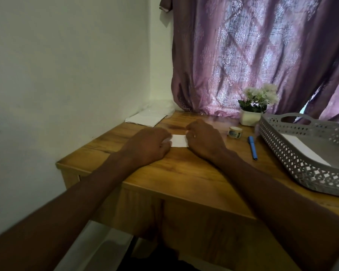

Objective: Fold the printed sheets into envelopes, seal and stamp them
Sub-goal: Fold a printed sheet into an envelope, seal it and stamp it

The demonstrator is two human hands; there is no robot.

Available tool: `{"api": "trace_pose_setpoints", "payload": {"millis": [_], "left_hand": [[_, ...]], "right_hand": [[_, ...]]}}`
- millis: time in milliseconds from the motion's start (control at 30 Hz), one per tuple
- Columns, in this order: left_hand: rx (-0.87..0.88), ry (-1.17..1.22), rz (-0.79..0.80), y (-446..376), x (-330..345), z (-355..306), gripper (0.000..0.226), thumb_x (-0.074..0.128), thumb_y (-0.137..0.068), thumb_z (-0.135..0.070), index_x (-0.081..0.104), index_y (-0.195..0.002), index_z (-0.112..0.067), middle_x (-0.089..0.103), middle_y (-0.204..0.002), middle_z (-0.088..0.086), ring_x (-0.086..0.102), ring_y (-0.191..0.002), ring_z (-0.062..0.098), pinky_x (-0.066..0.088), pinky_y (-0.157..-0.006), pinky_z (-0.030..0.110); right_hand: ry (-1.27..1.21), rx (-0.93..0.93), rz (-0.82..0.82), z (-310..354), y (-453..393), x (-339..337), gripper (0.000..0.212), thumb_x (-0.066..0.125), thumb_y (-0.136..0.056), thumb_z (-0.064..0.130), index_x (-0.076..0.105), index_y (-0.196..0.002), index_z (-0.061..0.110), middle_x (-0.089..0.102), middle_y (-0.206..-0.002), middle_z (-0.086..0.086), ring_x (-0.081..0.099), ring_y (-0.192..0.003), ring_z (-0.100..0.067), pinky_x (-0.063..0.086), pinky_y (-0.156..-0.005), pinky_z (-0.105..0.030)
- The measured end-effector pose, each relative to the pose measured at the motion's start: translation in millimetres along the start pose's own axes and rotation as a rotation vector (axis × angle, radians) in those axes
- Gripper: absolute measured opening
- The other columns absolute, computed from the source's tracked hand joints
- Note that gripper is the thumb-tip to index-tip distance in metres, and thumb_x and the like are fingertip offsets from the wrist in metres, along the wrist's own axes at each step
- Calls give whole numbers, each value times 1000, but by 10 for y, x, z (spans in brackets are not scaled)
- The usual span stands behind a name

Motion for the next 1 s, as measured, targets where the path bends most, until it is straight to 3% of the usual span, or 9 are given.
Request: {"api": "trace_pose_setpoints", "payload": {"millis": [100, 200, 367, 567, 733, 867, 1000], "left_hand": [[-177, 20, 86, -2, 61, 87, 54, 46, -103, -59, 49, -150, -32, 57, -151, -2, 57, -130, 23, 44, -95, 34], [-184, -47, 65, -36, 54, 90, 52, 45, -101, -62, 48, -144, -33, 57, -148, 0, 58, -122, 22, 43, -88, 33], [-279, -195, 104, -29, 47, 85, 62, 28, -104, -66, 45, -149, -26, 55, -151, 2, 53, -134, 25, 34, -117, 50], [-277, -248, 57, 28, -18, 10, 59, 22, -107, -61, 59, -134, -25, 70, -128, 5, 63, -118, 24, 34, -118, 53], [-271, -325, -29, 75, -67, -4, 53, 26, -107, -56, 68, -121, -28, 74, -111, 2, 66, -106, 21, 34, -117, 54], [-301, -355, -79, 88, -93, 1, 47, 34, -106, -51, 72, -118, -27, 75, -108, 2, 67, -106, 22, 29, -120, 53], [-281, -343, -70, 88, -90, -11, 46, 36, -106, -50, 74, -115, -26, 75, -109, 2, 66, -105, 22, 34, -118, 51]], "right_hand": [[-57, -34, 115, 67, 49, 53, 26, 51, -99, 39, 69, -114, 28, 65, -124, 0, 60, -112, -23, 50, -94, -43], [-74, -10, 111, 51, 44, 57, 18, 56, -96, 39, 64, -105, 25, 63, -116, 2, 59, -105, -21, 50, -88, -40], [-64, 48, 121, 34, 51, 55, 15, 50, -97, 35, 60, -102, 25, 64, -114, 2, 59, -102, -23, 50, -89, -42], [53, 164, 171, -10, 54, 29, 21, 53, -92, 26, 54, -112, 31, 67, -116, 2, 60, -106, -23, 42, -98, -45], [60, 246, 189, -12, 42, 72, 28, 52, -89, 27, 50, -117, 29, 64, -100, -1, 58, -98, -27, 35, -106, -50], [97, 286, 184, -104, 21, 66, 33, 48, -91, 27, 47, -124, 23, 67, -110, -7, 61, -107, -32, 31, -112, -54], [107, 230, 106, -140, 33, 38, 26, 50, -92, 25, 52, -118, 21, 66, -114, -7, 60, -106, -30, 36, -104, -50]]}}
Point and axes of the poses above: each hand's wrist, its own y-axis away from the middle knuckle, its own x-axis out of the palm, z = x × y, the point moved 4 cm from there along -y, towards the middle knuckle
